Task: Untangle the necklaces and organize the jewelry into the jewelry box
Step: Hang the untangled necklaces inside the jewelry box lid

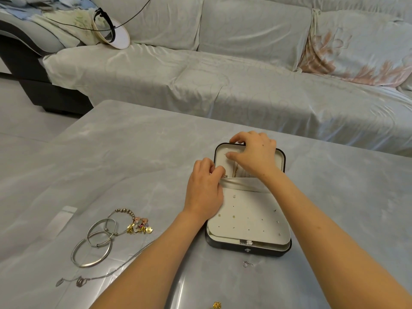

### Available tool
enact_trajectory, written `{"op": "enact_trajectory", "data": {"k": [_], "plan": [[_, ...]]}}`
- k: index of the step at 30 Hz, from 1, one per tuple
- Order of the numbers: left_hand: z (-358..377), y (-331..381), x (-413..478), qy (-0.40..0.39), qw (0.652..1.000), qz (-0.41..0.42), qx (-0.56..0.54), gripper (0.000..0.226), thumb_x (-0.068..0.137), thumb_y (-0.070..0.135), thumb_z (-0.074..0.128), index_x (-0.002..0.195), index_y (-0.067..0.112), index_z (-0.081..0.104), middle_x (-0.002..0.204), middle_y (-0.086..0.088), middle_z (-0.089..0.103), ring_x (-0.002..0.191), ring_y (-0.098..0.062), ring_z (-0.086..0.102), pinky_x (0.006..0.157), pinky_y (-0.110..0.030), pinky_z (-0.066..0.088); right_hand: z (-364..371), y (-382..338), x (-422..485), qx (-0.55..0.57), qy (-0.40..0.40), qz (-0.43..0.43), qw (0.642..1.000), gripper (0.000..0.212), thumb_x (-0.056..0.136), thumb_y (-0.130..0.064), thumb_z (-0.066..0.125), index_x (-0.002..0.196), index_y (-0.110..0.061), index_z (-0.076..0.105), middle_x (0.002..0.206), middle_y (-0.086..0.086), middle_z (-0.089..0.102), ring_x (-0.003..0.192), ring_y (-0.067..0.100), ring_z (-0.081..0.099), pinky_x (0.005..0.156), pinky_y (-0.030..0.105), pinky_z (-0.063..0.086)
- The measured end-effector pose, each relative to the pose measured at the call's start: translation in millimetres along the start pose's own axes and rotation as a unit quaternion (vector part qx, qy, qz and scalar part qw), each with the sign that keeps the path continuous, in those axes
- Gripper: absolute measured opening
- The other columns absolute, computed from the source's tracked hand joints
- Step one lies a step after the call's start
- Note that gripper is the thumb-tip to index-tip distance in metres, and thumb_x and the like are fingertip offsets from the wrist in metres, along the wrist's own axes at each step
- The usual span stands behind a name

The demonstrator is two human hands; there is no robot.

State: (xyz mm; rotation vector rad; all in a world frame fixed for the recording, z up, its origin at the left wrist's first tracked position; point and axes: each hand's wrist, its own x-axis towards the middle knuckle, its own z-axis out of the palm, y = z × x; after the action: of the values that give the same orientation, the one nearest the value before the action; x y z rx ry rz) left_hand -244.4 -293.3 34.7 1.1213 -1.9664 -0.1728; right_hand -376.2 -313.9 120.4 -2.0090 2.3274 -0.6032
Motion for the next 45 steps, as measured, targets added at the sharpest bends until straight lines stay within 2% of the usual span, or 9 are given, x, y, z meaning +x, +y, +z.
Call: {"op": "enact_trajectory", "data": {"k": [4, 9, 13, 19, 25, 31, 36, 39, 45], "plan": [[0.3, -1.3, -0.1, 0.001, 1.000, 0.001, 0.006, 0.027, 0.071, 0.006, 0.031, 0.077, 0.010, 0.057, 0.080, -0.004, 0.043, 0.076, -0.019, 0.036, 0.055, -0.027, 0.030, 9.7, 3.0, -3.0, -0.065, 0.062, -0.064, 0.994, 0.034, 0.077, -0.034, 0.069, 0.108, -0.026, 0.061, 0.106, -0.003, 0.062, 0.105, 0.022, 0.050, 0.089, 0.035, 0.025], [-0.8, 0.1, -1.8, 0.010, 1.000, -0.007, -0.012, 0.030, 0.071, 0.009, 0.030, 0.077, 0.009, 0.059, 0.078, -0.005, 0.043, 0.076, -0.019, 0.035, 0.054, -0.031, 0.036, 14.0, 5.2, -21.8, -0.023, 0.232, -0.178, 0.956, 0.008, 0.068, -0.024, 0.070, 0.074, -0.019, 0.068, 0.077, -0.001, 0.061, 0.074, 0.024, 0.054, 0.067, 0.031, 0.029], [-0.7, 0.2, -3.7, 0.010, 0.999, -0.026, -0.024, 0.030, 0.072, 0.012, 0.031, 0.078, 0.010, 0.061, 0.079, -0.003, 0.043, 0.078, -0.017, 0.034, 0.056, -0.029, 0.036, 23.7, 11.4, -47.4, -0.037, 0.094, -0.165, 0.981, 0.009, 0.080, -0.023, 0.066, 0.077, -0.017, 0.072, 0.073, -0.001, 0.067, 0.071, 0.024, 0.062, 0.056, 0.027, 0.038], [-0.7, -0.8, -3.7, 0.010, 0.999, -0.040, -0.025, 0.028, 0.071, 0.009, 0.034, 0.077, 0.011, 0.062, 0.078, -0.002, 0.041, 0.077, -0.015, 0.033, 0.056, -0.028, 0.035, 25.1, 6.4, -43.5, -0.055, 0.009, -0.131, 0.990, 0.020, 0.091, -0.030, 0.051, 0.096, -0.024, 0.069, 0.095, -0.005, 0.069, 0.089, 0.017, 0.061, 0.068, 0.031, 0.046], [0.2, -1.3, -2.6, 0.008, 0.999, -0.033, -0.017, 0.033, 0.068, 0.013, 0.030, 0.077, 0.009, 0.062, 0.078, -0.003, 0.040, 0.077, -0.018, 0.032, 0.054, -0.032, 0.037, 6.8, -10.0, -19.9, -0.188, -0.091, -0.188, 0.960, 0.016, 0.090, -0.033, 0.055, 0.095, -0.025, 0.068, 0.091, -0.002, 0.066, 0.084, 0.022, 0.061, 0.055, 0.024, 0.027], [1.3, -2.5, -2.0, 0.002, 0.999, -0.038, -0.016, 0.025, 0.067, 0.005, 0.037, 0.076, 0.010, 0.060, 0.077, -0.001, 0.037, 0.076, -0.017, 0.031, 0.055, -0.034, 0.037, 6.1, -16.1, -14.9, -0.263, -0.128, -0.222, 0.930, 0.020, 0.091, -0.026, 0.046, 0.077, -0.016, 0.057, 0.061, -0.004, 0.044, 0.065, 0.022, 0.047, 0.045, 0.023, 0.018], [1.4, -2.3, -3.2, 0.012, 0.999, -0.035, -0.017, 0.024, 0.069, 0.003, 0.040, 0.077, 0.011, 0.061, 0.078, 0.000, 0.038, 0.076, -0.017, 0.033, 0.056, -0.029, 0.033, -2.8, -4.3, -17.3, -0.147, -0.112, -0.157, 0.970, 0.015, 0.089, -0.021, 0.050, 0.094, -0.017, 0.064, 0.092, -0.001, 0.065, 0.085, 0.023, 0.059, 0.050, 0.025, 0.030], [1.3, -1.4, -3.0, 0.012, 0.999, -0.034, -0.011, 0.021, 0.068, 0.000, 0.047, 0.077, 0.012, 0.062, 0.078, 0.002, 0.037, 0.076, -0.015, 0.032, 0.058, -0.025, 0.029, -17.0, 3.6, -16.6, 0.028, -0.085, -0.072, 0.993, 0.012, 0.090, -0.020, 0.054, 0.094, -0.013, 0.062, 0.094, 0.001, 0.065, 0.091, 0.021, 0.058, 0.074, 0.033, 0.046], [0.8, -1.7, -3.4, 0.010, 1.000, -0.019, 0.000, 0.020, 0.067, -0.004, 0.052, 0.078, 0.011, 0.061, 0.077, 0.001, 0.038, 0.075, -0.015, 0.031, 0.056, -0.026, 0.031, -33.5, 2.5, -17.5, 0.269, -0.137, 0.028, 0.953, 0.004, 0.090, -0.011, 0.052, 0.087, -0.011, 0.055, 0.087, 0.001, 0.071, 0.080, 0.010, 0.064, 0.074, 0.031, 0.052]]}}
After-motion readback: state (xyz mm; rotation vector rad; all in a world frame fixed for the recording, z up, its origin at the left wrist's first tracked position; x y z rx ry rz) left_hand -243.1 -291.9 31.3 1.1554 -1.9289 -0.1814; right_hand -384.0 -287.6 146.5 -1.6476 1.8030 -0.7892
